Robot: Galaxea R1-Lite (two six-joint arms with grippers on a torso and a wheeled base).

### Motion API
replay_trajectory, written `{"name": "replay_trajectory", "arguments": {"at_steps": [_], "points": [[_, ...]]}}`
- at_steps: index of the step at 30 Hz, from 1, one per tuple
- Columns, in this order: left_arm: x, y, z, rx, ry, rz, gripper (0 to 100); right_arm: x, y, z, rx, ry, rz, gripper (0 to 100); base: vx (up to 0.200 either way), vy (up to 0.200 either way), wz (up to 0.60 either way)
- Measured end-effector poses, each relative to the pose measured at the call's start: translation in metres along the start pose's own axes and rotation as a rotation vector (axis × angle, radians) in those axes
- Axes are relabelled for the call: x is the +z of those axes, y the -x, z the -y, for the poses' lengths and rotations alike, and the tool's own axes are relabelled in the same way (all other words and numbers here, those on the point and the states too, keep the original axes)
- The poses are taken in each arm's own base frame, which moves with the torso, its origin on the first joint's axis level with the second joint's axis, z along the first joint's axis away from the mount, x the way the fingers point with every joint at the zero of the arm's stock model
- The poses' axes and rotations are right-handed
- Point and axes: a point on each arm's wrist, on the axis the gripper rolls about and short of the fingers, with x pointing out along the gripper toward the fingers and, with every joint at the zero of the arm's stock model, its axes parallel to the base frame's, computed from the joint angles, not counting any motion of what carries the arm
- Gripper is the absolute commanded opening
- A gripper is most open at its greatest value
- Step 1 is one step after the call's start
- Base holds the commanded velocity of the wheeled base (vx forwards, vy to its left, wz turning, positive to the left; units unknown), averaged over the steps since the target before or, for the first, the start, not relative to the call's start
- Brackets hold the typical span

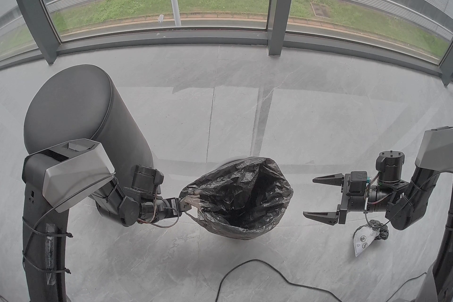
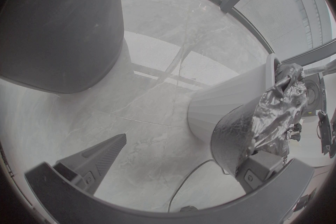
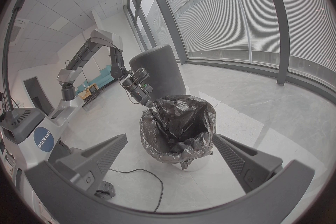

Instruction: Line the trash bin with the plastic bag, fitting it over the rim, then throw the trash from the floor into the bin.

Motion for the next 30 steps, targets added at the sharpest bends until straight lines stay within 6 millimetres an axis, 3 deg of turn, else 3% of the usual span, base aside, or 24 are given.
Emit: {"name": "replay_trajectory", "arguments": {"at_steps": [14,19,30], "points": [[0.001,0.04,0.006,-0.155,-0.062,-0.046,100,0.003,-0.003,-0.001,0.006,0.011,0.006,100,0.0,0.0,0.0],[0.001,0.049,0.007,-0.158,-0.066,-0.04,100,0.01,-0.009,0.011,-0.026,0.021,0.022,100,0.0,0.0,0.0],[-0.003,0.068,0.009,-0.167,-0.073,-0.038,100,0.043,-0.069,0.06,-0.056,-0.014,0.016,100,0.0,0.0,0.0]]}}
